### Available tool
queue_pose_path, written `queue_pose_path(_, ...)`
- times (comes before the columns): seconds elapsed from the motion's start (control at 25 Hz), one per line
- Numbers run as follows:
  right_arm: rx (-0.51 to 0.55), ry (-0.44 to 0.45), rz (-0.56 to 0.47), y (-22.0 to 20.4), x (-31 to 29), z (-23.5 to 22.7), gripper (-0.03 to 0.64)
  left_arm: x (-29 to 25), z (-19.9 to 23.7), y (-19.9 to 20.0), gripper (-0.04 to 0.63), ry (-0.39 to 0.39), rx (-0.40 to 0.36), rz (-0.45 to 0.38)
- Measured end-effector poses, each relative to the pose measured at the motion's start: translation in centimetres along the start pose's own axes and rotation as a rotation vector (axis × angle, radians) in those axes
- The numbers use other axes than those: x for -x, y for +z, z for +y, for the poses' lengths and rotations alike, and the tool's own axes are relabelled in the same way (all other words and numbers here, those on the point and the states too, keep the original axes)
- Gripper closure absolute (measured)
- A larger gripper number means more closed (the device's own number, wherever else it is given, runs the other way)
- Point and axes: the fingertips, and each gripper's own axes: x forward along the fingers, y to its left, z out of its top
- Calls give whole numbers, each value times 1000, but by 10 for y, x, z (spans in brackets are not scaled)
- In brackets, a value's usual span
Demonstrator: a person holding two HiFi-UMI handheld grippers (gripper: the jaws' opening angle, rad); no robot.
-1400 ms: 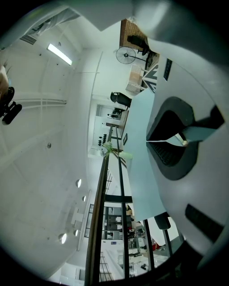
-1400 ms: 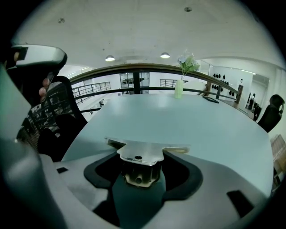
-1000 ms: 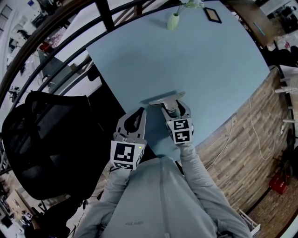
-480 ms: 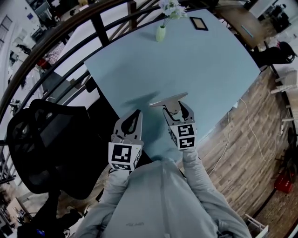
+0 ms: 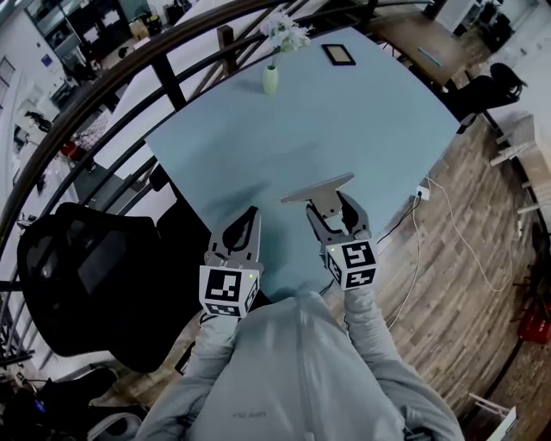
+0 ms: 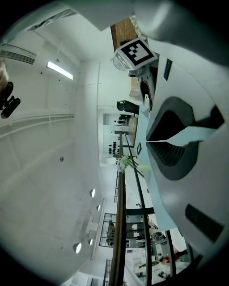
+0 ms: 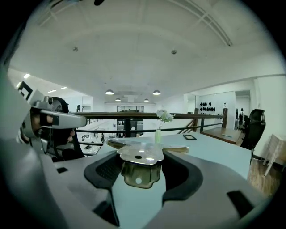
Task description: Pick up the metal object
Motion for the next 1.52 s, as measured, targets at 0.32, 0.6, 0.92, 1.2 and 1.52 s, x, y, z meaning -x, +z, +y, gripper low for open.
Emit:
queue_pose_path(0.32, -27, -46, -105, 25, 57, -27, 325, -10, -31, 16, 565, -59, -34, -26)
queue_pose_path(0.6, -50, -81, -160, 29, 99, -41, 325, -17, -53, 23, 565, -117, -53, -45)
queue_pose_path(0.92, -54, -118, -184, 28, 130, -47, 325, -21, -65, 24, 565, -153, -61, -40)
queue_pose_path(1.2, -75, -155, -187, 24, 134, -50, 324, -23, -60, 21, 565, -155, -54, -27)
queue_pose_path(1.52, -80, -148, -179, 21, 124, -46, 325, -23, -51, 15, 565, -146, -46, -20)
